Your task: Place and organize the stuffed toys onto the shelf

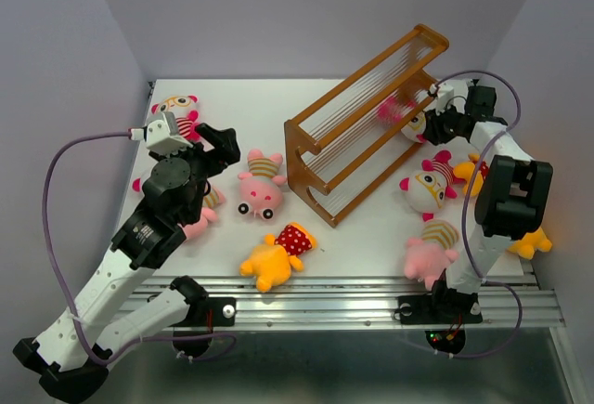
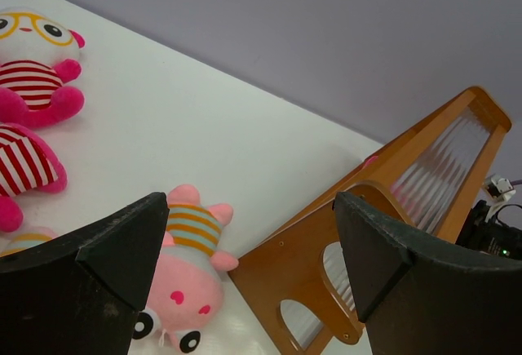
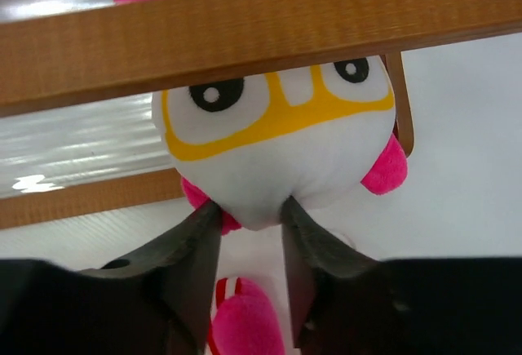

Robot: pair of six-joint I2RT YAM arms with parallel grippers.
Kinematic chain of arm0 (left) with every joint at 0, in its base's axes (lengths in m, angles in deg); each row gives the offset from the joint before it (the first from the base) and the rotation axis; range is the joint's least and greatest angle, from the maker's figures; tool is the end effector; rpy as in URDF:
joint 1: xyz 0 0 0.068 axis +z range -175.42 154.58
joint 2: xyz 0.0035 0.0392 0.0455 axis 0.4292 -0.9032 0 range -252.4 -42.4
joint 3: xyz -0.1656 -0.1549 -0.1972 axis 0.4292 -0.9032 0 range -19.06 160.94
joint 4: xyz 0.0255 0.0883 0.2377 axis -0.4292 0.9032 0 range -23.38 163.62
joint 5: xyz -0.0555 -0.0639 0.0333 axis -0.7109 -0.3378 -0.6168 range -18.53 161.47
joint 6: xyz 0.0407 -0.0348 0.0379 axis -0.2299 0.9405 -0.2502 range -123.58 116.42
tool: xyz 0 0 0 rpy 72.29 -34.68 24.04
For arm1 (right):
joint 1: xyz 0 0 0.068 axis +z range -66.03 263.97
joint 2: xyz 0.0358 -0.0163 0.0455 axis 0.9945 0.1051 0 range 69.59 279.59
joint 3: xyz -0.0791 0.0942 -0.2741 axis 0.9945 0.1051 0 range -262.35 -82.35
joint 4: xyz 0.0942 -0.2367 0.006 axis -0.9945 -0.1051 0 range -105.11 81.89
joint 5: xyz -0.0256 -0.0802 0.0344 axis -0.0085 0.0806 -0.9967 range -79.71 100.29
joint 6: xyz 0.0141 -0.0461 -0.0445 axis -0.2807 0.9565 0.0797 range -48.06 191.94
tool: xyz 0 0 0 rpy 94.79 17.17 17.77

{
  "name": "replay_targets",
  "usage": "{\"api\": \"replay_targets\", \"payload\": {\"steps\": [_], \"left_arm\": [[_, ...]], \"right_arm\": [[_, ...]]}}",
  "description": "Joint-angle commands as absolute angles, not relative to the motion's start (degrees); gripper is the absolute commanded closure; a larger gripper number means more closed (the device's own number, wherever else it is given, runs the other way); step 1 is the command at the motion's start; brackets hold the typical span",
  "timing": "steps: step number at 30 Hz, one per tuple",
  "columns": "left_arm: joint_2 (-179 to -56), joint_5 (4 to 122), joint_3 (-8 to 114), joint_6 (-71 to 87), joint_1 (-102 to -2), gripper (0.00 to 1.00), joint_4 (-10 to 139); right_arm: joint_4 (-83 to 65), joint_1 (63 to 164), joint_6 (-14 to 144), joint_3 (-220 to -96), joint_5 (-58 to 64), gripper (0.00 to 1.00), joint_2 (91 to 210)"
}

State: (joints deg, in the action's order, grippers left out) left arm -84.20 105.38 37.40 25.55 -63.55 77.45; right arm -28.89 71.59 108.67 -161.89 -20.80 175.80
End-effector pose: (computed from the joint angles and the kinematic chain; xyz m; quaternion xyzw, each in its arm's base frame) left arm 0.1228 -0.0599 0.4346 -0.1610 0.6681 -0.2211 0.6920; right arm 0.4170 -0.0642 0.2541 -0.2844 0.8571 0.0818 0.4218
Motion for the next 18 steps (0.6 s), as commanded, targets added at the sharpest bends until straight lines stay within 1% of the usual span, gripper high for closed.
{"api": "replay_targets", "payload": {"steps": [1, 2, 5, 7, 8, 13, 18], "left_arm": [[-83.44, 106.27, 38.24, 26.65, -63.21, 0.06, 76.46], [-83.53, 105.92, 38.33, 26.83, -63.21, 0.06, 76.46], [-83.71, 106.01, 38.5, 27.01, -63.21, 0.06, 76.73], [-83.62, 106.01, 38.68, 27.01, -63.21, 0.06, 76.9], [-83.53, 106.1, 38.68, 27.09, -63.21, 0.06, 76.99], [-83.27, 106.1, 38.51, 27.88, -63.21, 0.06, 77.61], [-82.57, 106.1, 37.89, 29.2, -63.21, 0.06, 77.7]], "right_arm": [[-22.44, 71.22, 104.12, -162.51, -22.67, 0.69, 175.76], [-21.83, 71.22, 102.37, -162.15, -22.67, 0.77, 176.11], [-21.47, 71.22, 98.5, -161.98, -22.67, 0.91, 176.72], [-20.95, 71.22, 96.12, -161.63, -22.41, 0.95, 176.73], [-20.25, 71.22, 93.32, -161.54, -22.15, 0.99, 176.55], [-18.4, 71.22, 80.06, -160.57, -21.0, 0.99, 174.88], [-14.27, 71.22, 72.04, -158.99, -16.97, 0.99, 172.42]]}}
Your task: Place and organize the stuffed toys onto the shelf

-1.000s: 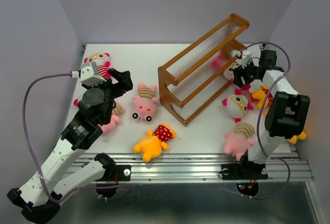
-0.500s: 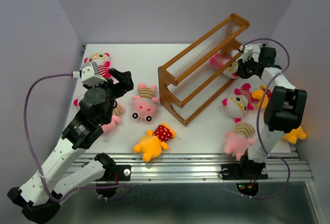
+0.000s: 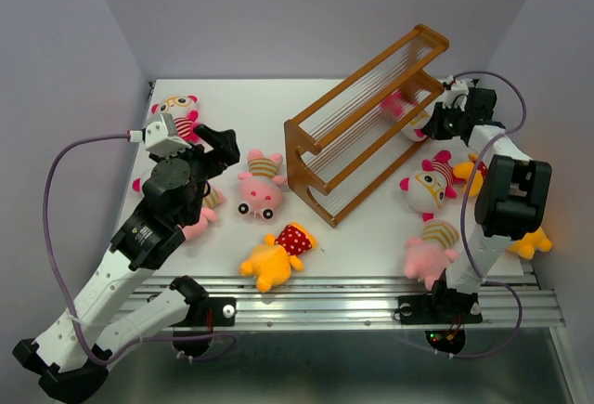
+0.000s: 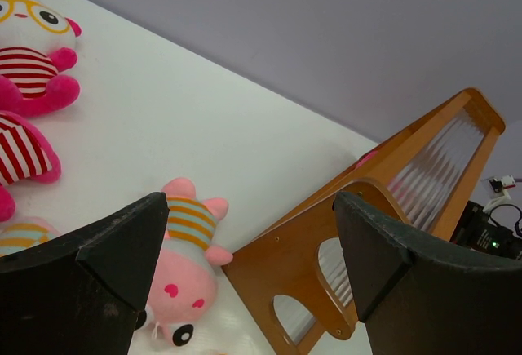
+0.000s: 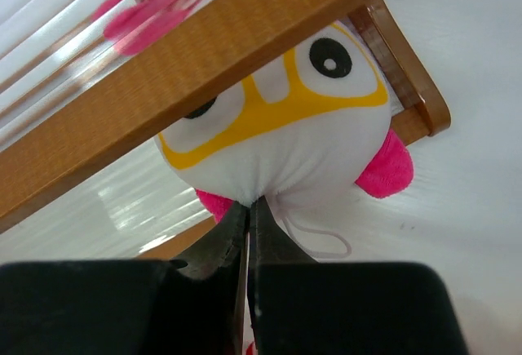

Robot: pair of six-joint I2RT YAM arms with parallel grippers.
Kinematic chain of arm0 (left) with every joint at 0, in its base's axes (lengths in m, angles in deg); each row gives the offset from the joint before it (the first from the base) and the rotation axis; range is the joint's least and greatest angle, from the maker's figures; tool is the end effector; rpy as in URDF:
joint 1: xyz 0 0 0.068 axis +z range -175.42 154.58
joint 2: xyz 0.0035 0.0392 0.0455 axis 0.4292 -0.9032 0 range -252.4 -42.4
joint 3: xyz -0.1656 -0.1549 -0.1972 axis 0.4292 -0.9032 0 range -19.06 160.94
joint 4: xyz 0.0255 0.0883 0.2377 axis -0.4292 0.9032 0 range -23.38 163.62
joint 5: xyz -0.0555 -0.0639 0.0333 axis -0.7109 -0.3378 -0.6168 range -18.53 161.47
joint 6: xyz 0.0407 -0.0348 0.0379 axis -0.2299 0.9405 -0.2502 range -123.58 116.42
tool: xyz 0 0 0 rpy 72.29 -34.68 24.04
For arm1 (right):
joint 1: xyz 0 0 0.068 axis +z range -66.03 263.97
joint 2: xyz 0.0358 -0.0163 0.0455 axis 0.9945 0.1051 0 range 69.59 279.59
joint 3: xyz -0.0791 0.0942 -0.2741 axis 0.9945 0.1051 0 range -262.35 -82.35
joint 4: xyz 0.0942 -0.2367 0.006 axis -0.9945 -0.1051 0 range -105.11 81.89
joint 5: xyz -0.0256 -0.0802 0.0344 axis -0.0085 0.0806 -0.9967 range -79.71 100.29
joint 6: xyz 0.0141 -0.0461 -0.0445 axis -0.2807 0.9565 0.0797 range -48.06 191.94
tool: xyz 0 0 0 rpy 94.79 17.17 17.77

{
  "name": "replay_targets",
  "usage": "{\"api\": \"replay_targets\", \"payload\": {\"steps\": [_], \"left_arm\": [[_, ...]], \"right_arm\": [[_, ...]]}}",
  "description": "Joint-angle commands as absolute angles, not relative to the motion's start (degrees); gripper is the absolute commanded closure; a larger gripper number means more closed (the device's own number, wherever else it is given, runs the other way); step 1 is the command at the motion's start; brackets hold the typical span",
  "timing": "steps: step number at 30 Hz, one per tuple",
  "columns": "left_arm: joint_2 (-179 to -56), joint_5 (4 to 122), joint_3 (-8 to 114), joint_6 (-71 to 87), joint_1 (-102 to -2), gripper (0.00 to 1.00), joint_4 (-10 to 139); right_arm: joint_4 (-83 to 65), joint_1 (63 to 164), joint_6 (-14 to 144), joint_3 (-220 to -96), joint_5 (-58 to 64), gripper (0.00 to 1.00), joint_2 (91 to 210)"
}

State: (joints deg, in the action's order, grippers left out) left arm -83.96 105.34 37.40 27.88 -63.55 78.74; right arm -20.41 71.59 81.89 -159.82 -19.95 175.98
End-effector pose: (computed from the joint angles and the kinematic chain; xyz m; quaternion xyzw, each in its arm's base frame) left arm 0.1219 -0.0592 0.4324 -0.1721 0.6710 -0.2303 0.6834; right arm 0.4246 -0.0666 0.2534 -0.0890 0.8813 0.1558 0.4371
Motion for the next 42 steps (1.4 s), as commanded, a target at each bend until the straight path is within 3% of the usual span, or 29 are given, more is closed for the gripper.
{"api": "replay_targets", "payload": {"steps": [1, 14, 19, 23, 27, 36, 38, 42], "left_arm": [[-82.56, 106.1, 37.89, 29.29, -63.21, 0.06, 77.78], [-82.04, 106.36, 37.45, 30.17, -63.21, 0.06, 78.4], [-82.04, 106.1, 36.84, 30.7, -63.3, 0.06, 78.14], [-82.04, 106.1, 36.48, 31.05, -63.3, 0.06, 78.05], [-82.04, 105.75, 36.05, 31.14, -63.21, 0.06, 77.78], [-81.77, 105.48, 35.87, 31.4, -63.21, 0.06, 78.22], [-81.42, 105.57, 35.43, 31.58, -63.21, 0.06, 78.48], [-81.42, 106.09, 35.6, 32.1, -63.21, 0.06, 80.41]], "right_arm": [[-13.92, 71.22, 71.16, -158.99, -16.61, 0.99, 172.42], [-13.03, 69.64, 68.51, -160.66, -14.58, 0.99, 174.97], [-13.91, 69.11, 70.61, -160.57, -16.86, 0.83, 175.85], [-14.44, 69.11, 73.07, -158.73, -18.01, 0.58, 174.53], [-14.44, 69.11, 74.13, -157.59, -19.06, 0.46, 173.04], [-16.1, 69.11, 77.03, -156.79, -21.43, 0.34, 169.17], [-16.55, 68.59, 78.0, -156.35, -22.31, 0.27, 167.68], [-18.65, 67.97, 78.7, -156.35, -23.98, 0.24, 165.74]]}}
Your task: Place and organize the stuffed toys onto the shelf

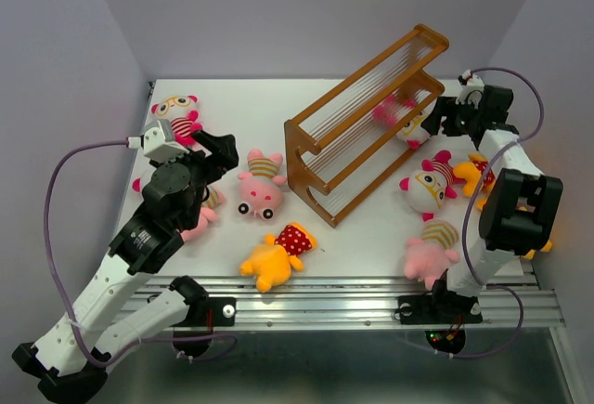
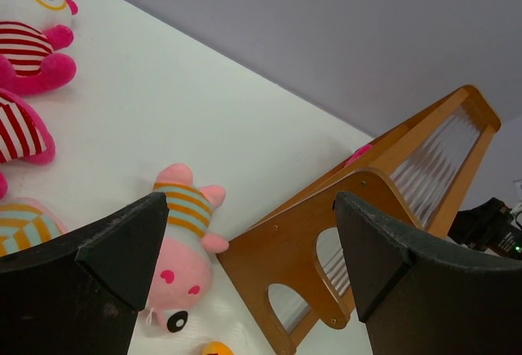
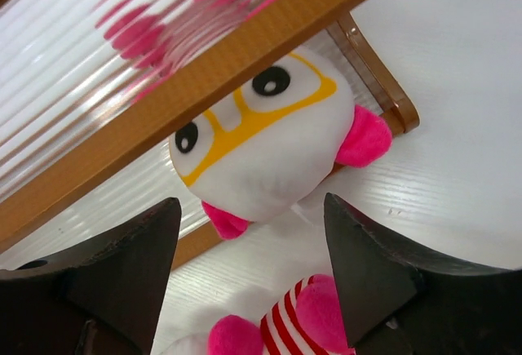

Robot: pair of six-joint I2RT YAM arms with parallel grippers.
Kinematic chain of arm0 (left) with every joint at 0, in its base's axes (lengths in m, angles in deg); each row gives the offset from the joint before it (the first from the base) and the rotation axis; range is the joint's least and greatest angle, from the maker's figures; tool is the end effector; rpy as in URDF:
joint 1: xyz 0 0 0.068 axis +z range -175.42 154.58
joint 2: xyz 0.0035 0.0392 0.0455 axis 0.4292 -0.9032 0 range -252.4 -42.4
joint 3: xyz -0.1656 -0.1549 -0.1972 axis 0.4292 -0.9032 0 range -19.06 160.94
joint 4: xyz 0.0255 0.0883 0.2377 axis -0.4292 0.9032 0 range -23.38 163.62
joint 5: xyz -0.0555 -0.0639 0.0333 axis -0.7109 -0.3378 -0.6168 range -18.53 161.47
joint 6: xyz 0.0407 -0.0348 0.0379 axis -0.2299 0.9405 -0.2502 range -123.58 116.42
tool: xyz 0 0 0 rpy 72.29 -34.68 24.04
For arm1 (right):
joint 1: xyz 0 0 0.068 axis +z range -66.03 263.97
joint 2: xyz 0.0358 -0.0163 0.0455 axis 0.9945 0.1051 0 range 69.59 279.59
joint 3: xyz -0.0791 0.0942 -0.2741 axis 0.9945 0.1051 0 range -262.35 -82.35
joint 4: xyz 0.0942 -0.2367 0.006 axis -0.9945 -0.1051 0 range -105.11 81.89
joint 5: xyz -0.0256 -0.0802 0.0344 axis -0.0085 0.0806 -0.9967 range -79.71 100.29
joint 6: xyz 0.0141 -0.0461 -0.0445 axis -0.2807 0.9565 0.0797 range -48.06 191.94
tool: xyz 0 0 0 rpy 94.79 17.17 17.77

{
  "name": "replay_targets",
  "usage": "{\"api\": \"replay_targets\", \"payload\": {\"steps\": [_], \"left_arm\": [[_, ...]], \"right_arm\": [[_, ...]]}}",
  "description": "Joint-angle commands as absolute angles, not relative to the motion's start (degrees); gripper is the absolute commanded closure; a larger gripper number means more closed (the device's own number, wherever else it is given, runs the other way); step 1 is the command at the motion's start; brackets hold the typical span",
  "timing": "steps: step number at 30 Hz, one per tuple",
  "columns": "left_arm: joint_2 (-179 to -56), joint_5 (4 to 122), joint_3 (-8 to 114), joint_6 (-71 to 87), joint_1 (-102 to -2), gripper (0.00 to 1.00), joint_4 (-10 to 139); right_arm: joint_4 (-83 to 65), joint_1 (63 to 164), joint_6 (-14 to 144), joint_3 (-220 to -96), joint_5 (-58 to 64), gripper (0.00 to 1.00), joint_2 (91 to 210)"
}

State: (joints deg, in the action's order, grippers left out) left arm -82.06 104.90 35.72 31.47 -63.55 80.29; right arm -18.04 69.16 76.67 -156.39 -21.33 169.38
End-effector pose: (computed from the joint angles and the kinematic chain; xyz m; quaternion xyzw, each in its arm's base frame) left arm 0.1166 -0.0554 0.4232 -0.1879 0.6739 -0.2476 0.6703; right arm 0.3993 -0.0776 0.2836 -0.0487 0.8637 0.1643 0.4740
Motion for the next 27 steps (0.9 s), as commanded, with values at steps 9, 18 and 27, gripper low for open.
{"api": "replay_targets", "payload": {"steps": [9, 18, 27], "left_arm": [[-87.21, 102.51, 41.75, 31.93, -57.69, 0.04, 86.47], [-100.83, 71.92, 45.71, 26.48, -29.67, 0.05, 85.96], [-108.32, 59.61, 45.54, 25.78, -21.2, 0.1, 81.13]], "right_arm": [[-28.04, 67.45, 87.75, -157.23, -26.27, 0.23, 161.0], [-34.83, 67.45, 96.54, -155.65, -30.58, 0.23, 156.16], [-29.75, 67.45, 84.88, -157.12, -21.46, 0.23, 160.72]]}}
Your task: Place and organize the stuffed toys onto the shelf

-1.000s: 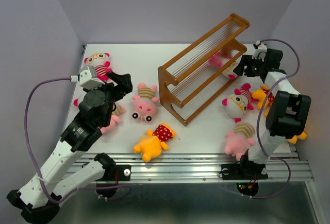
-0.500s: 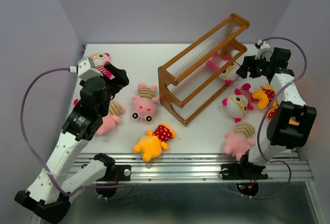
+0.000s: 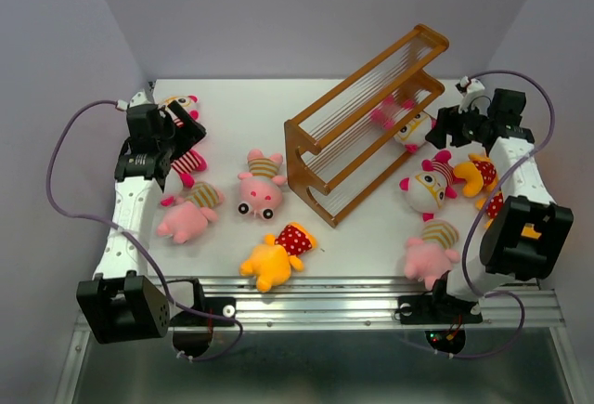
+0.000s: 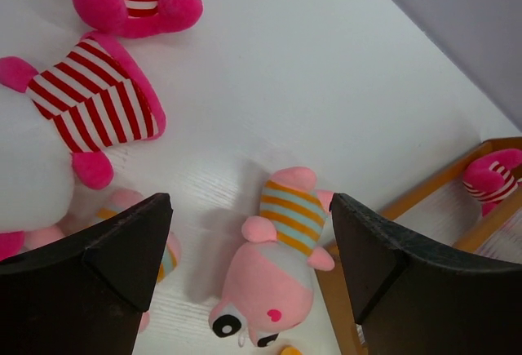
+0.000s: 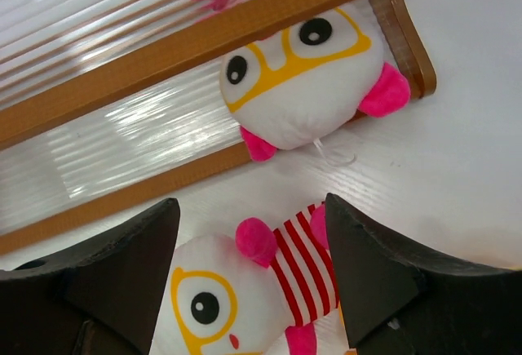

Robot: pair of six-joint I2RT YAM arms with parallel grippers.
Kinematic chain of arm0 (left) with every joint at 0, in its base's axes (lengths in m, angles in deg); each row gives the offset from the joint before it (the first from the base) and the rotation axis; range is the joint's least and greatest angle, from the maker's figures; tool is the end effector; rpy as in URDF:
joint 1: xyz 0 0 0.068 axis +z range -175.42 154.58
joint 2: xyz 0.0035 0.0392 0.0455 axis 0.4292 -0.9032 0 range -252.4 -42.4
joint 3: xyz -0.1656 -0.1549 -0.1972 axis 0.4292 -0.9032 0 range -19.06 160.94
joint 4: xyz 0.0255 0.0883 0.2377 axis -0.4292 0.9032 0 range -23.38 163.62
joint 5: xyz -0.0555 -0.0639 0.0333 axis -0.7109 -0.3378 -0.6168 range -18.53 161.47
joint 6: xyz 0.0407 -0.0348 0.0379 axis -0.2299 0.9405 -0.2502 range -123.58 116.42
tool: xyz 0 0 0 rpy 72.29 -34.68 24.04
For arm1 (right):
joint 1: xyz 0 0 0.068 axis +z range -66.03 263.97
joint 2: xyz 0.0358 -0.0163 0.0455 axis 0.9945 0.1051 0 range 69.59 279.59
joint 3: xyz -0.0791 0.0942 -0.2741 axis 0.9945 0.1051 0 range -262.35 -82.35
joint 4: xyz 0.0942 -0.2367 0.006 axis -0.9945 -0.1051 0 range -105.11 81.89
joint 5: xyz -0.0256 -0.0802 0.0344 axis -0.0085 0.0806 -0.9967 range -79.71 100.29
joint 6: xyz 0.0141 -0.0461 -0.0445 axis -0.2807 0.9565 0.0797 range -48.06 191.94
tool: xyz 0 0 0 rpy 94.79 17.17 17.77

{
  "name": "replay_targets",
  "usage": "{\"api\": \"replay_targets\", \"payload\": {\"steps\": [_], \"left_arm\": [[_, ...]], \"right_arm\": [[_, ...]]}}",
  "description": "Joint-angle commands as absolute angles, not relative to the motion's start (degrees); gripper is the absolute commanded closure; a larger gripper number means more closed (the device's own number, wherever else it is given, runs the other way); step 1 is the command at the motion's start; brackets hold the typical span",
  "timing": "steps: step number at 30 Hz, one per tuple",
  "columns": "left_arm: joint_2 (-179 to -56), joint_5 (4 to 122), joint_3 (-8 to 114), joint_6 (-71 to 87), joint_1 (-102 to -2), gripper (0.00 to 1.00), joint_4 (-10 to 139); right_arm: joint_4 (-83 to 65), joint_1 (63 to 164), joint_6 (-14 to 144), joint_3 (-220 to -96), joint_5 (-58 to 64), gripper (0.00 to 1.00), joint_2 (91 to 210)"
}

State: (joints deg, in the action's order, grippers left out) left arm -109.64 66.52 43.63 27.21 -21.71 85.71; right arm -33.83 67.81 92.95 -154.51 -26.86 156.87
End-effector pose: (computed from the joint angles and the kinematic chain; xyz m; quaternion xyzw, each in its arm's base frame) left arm 0.2634 0.0126 0.3739 -0.2254 0.8056 -0.1632 0.5231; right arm 0.3339 -0.0643 0.3262 -0.1688 0.8556 0.1489 0.4661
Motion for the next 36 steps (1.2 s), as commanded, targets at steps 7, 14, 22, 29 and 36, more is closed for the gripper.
{"api": "replay_targets", "payload": {"steps": [7, 14, 22, 29, 36], "left_arm": [[-104.11, 59.69, 42.56, 25.6, -21.2, 0.1, 80.77], [-98.65, 61.01, 37.63, 27.62, -21.11, 0.1, 82.35], [-96.28, 62.59, 37.54, 28.5, -21.11, 0.1, 84.99], [-96.01, 61.8, 37.63, 28.94, -21.11, 0.1, 85.43], [-95.48, 61.19, 36.4, 29.29, -21.11, 0.1, 84.64]], "right_arm": [[-26.39, 67.45, 61.58, -166.44, -17.83, 0.24, 173.01], [-24.29, 67.45, 51.48, -172.95, -21.87, 0.24, 183.57], [-22.88, 67.45, 48.73, -174.02, -24.42, 0.49, 189.38], [-13.06, 66.39, 49.61, -167.81, -30.57, 0.99, 185.7], [14.86, 66.39, 53.57, -149.27, -26.02, 0.99, 173.92]]}}
